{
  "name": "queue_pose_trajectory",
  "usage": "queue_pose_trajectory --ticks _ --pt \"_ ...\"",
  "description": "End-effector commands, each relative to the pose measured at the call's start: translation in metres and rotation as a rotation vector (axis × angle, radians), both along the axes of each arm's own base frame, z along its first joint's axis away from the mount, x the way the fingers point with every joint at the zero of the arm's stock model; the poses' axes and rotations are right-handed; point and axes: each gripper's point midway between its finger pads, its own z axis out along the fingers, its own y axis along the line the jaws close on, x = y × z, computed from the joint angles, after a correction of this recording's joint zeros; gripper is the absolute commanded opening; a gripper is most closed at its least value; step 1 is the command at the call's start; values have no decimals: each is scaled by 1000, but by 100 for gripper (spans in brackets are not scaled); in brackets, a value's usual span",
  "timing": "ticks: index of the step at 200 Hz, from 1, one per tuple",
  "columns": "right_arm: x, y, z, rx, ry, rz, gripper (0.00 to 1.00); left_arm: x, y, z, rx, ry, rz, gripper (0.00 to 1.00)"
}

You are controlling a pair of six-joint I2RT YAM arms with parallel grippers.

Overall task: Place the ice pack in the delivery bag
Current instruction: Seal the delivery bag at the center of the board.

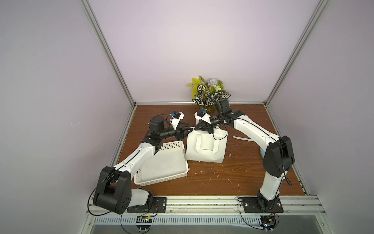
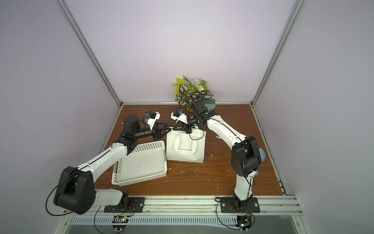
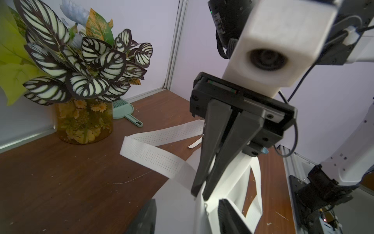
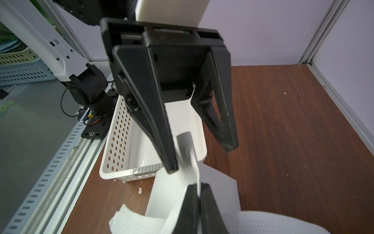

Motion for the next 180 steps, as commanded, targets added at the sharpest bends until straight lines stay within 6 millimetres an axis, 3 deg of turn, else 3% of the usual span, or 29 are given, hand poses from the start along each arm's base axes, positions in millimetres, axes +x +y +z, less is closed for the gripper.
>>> queue_pose_trajectory --ticks 1,14,23,33,41,64,114,180 --pt "-10 -4 1 -23 21 -4 5 2 -7 7 0 -36 -27 31" --pt "-11 -5 3 -19 14 -5 6 1 -8 5 1 -40 -34 24" --pt "-12 -5 5 -16 11 -4 8 -1 -9 4 1 -47 -44 11" --pt "-12 -7 8 -13 8 -10 19 -2 -10 3 5 -60 -52 2" --pt "-11 -8 11 -14 9 -22 32 -3 -10 3 4 -65 -52 0" --pt "-10 -18 20 -13 19 -67 46 -7 -9 5 -1 -95 -58 0" --pt "-11 -57 33 -13 69 -181 49 -14 -7 11 -21 -143 -61 0" --pt "-17 -79 -4 -138 86 -266 45 -21 -5 19 -69 -173 -80 0"
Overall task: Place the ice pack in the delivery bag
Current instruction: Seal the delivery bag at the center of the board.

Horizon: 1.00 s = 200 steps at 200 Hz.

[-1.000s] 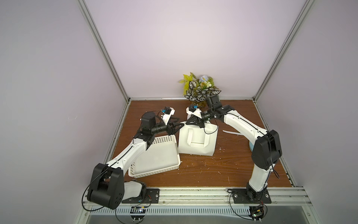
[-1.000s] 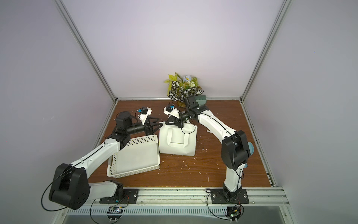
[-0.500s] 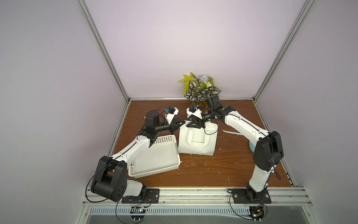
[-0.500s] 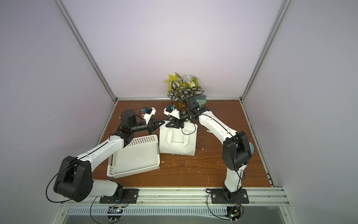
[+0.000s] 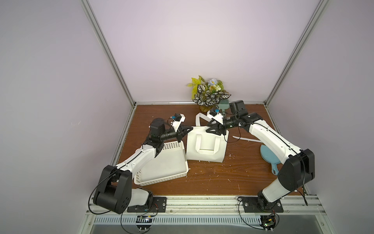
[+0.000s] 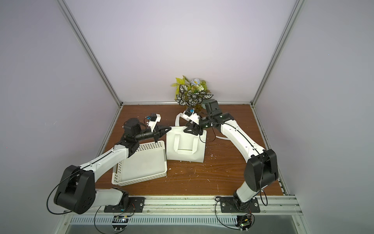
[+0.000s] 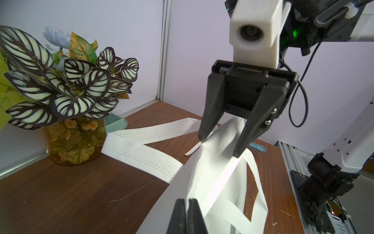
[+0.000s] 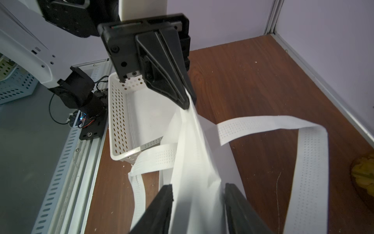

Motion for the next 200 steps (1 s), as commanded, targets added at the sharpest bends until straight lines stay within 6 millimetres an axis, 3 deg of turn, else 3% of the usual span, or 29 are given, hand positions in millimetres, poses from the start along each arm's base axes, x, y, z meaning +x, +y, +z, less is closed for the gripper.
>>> queue_pose_trajectory --ticks 1,28,42,54,113,142,173,200 --pt "-7 -8 -11 -52 21 -32 46 -7 0 14 -36 -47 -28 0" --pt "-6 -13 -15 -62 10 -50 43 -9 2 15 -43 -50 -41 0" --pt "0 -19 -18 -60 11 -79 31 -9 6 16 -57 -47 -35 0" --pt "2 -24 -21 -66 3 -92 28 -9 11 22 -88 -50 -35 0" --pt "-1 -36 -22 -65 -27 -99 32 -12 12 22 -128 -41 -67 0" --pt "-6 -29 -10 -23 -4 -67 52 -10 11 20 -130 -29 -72 0" --pt "-1 -26 -23 -100 -15 -88 51 -11 11 21 -132 -32 -75 0" --pt "11 -30 -28 -138 -42 -146 40 -12 11 22 -132 -34 -76 0"
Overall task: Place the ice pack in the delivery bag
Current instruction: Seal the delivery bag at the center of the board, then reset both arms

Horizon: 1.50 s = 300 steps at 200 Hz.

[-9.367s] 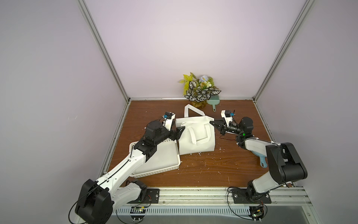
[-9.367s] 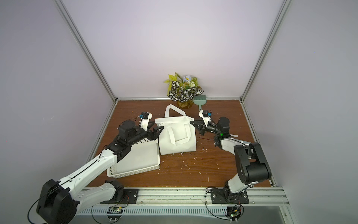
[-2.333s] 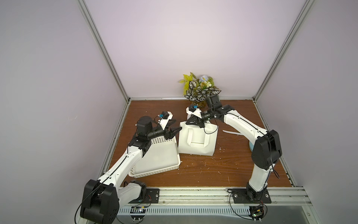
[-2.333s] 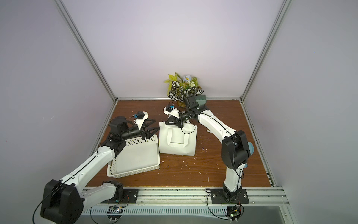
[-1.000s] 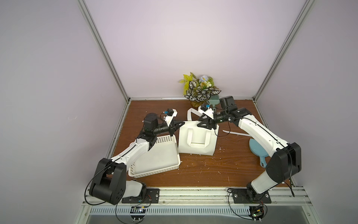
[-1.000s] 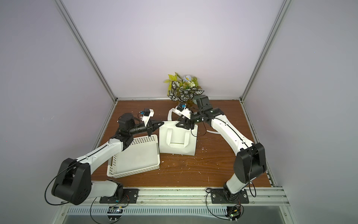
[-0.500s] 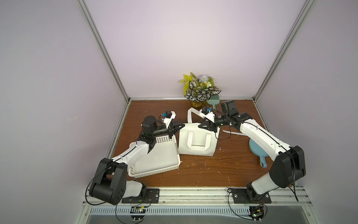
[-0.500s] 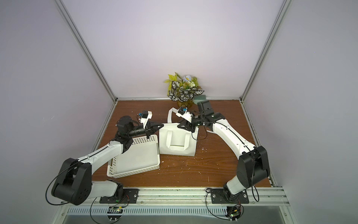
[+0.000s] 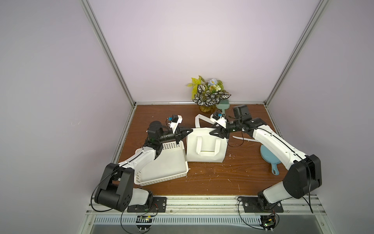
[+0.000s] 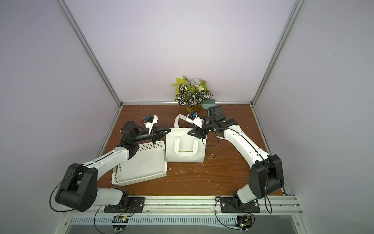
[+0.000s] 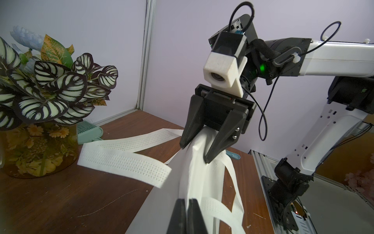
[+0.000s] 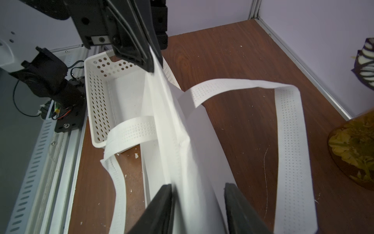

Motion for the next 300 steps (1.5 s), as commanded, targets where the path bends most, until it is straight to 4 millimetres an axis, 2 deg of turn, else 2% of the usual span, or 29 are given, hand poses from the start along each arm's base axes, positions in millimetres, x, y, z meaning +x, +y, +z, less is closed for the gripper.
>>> queue_pose_trajectory --ticks 1,27,61,69,78,101,110,129,135,143,161,165,174,181,213,220,233,255,270,279,300 --pt "6 -6 -15 -73 27 -58 40 1 6 16 -24 -79 6 0" --pt "17 -12 -24 -128 7 -122 35 -1 5 17 -26 -81 -2 0" --pt "18 -20 -33 -179 -25 -140 36 0 5 17 -24 -83 2 0" --pt "19 -22 -33 -187 -38 -148 37 0 5 16 -24 -81 3 0" --pt "20 -23 -30 -181 -50 -158 44 0 5 16 -24 -79 0 0" --pt "22 -25 -9 -112 -87 -179 57 3 5 14 -23 -71 11 0" --pt "23 -28 5 -68 -104 -189 63 4 5 13 -22 -70 18 0" --pt "24 -39 38 59 -144 -219 68 8 6 15 -19 -65 30 4" --pt "24 -45 50 103 -159 -230 70 9 6 15 -17 -63 34 11" --pt "23 -51 62 152 -181 -248 73 11 6 17 -17 -57 42 32" --pt "19 -65 82 234 -230 -279 79 12 7 22 -17 -51 42 37" --pt "20 -68 85 247 -239 -293 80 13 7 25 -19 -52 43 42" --pt "20 -75 91 273 -256 -326 81 13 6 30 -22 -52 44 61" --pt "20 -81 95 291 -271 -346 82 13 7 35 -24 -54 48 71" --pt "29 -119 106 358 -355 -530 88 24 16 58 -15 -55 158 95" --pt "32 -130 107 367 -376 -594 88 30 21 61 -1 -47 211 100" --pt "39 -153 103 374 -408 -724 92 44 34 67 32 -40 339 100" --pt "52 -195 81 343 -430 -952 95 67 66 67 103 -32 590 100" --pt "58 -226 62 319 -447 -1120 96 82 102 58 152 -19 819 100" --pt "58 -247 49 318 -455 -1227 96 91 130 49 181 4 991 100" --pt "49 -280 20 337 -492 -1401 99 94 191 16 296 21 1320 100"
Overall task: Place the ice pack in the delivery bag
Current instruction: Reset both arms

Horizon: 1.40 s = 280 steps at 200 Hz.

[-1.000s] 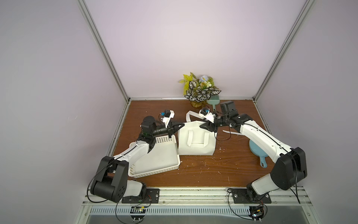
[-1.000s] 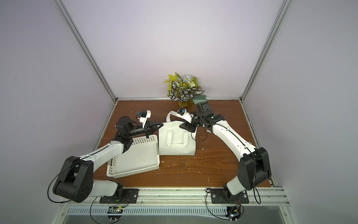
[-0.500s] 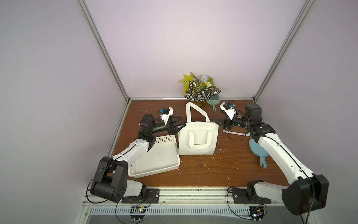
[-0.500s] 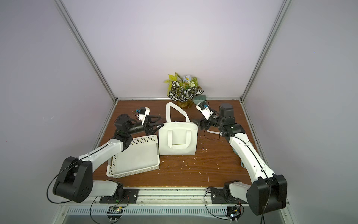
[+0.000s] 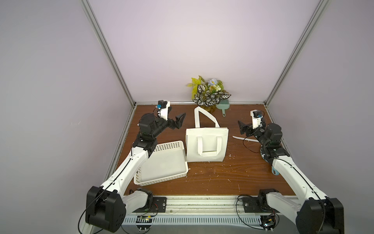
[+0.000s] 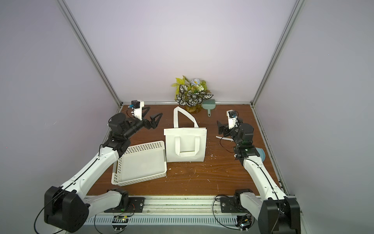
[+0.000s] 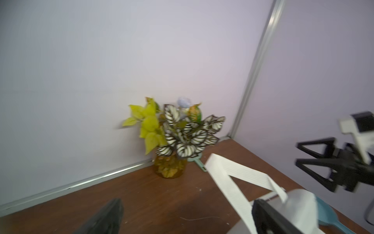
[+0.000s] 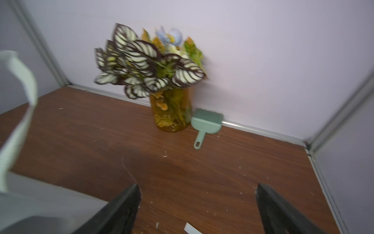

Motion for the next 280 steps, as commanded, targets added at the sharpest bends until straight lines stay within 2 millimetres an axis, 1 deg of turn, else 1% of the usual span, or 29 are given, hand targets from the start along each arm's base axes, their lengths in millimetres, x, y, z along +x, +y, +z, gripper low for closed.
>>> queue_pose_trajectory --ticks 1,10,17,25,34,45,60,70,79,88,91,97,105,120,129,140,153,160,169,186,262,280 --pt "-5 -58 5 67 -144 -317 99 14 95 -57 148 119 526 100" --pt "-10 -64 -7 66 -158 -354 99 11 123 -73 179 139 664 100" --pt "-12 -68 -19 61 -148 -374 99 7 139 -86 199 154 729 100" --pt "-12 -71 -34 55 -120 -390 99 4 155 -104 204 184 775 100" --pt "-12 -72 -51 37 -80 -398 99 3 166 -123 192 234 786 100" --pt "-12 -76 -67 29 -60 -425 99 4 174 -145 214 289 803 100" --pt "-14 -77 -80 6 -70 -429 99 5 176 -170 299 317 797 100" --pt "-12 -79 -90 35 -58 -446 99 4 182 -181 306 312 831 100" --pt "-8 -74 -97 30 -37 -416 99 3 178 -188 322 283 803 100" --pt "-6 -70 -104 31 -30 -392 99 3 175 -188 311 225 786 100" --pt "-6 -69 -104 35 -36 -387 99 1 175 -191 304 215 788 100" --pt "-8 -68 -105 37 -55 -377 99 -1 175 -189 273 171 791 100" --pt "-10 -65 -107 38 -71 -360 99 -3 170 -189 242 131 762 100" --pt "-17 -59 -116 35 -85 -322 99 -3 152 -203 269 126 651 100" --pt "-22 -56 -118 32 -113 -296 99 -8 148 -207 263 99 625 100" --pt "-24 -53 -112 36 -163 -280 100 -12 149 -202 243 51 627 100" --pt "-16 -53 -121 28 -88 -286 99 -15 148 -207 228 64 600 100" --pt "-11 -54 -125 22 -58 -293 99 -17 147 -214 228 76 577 100" --pt "-6 -53 -126 16 -55 -288 99 -18 147 -209 217 41 576 100" --pt "-8 -53 -122 26 -83 -288 99 -18 146 -210 216 47 571 100" --pt "-8 -53 -124 21 -73 -287 99 -18 146 -209 217 41 573 100" --pt "-5 -45 -126 9 -62 -236 99 -18 147 -209 218 42 574 100"
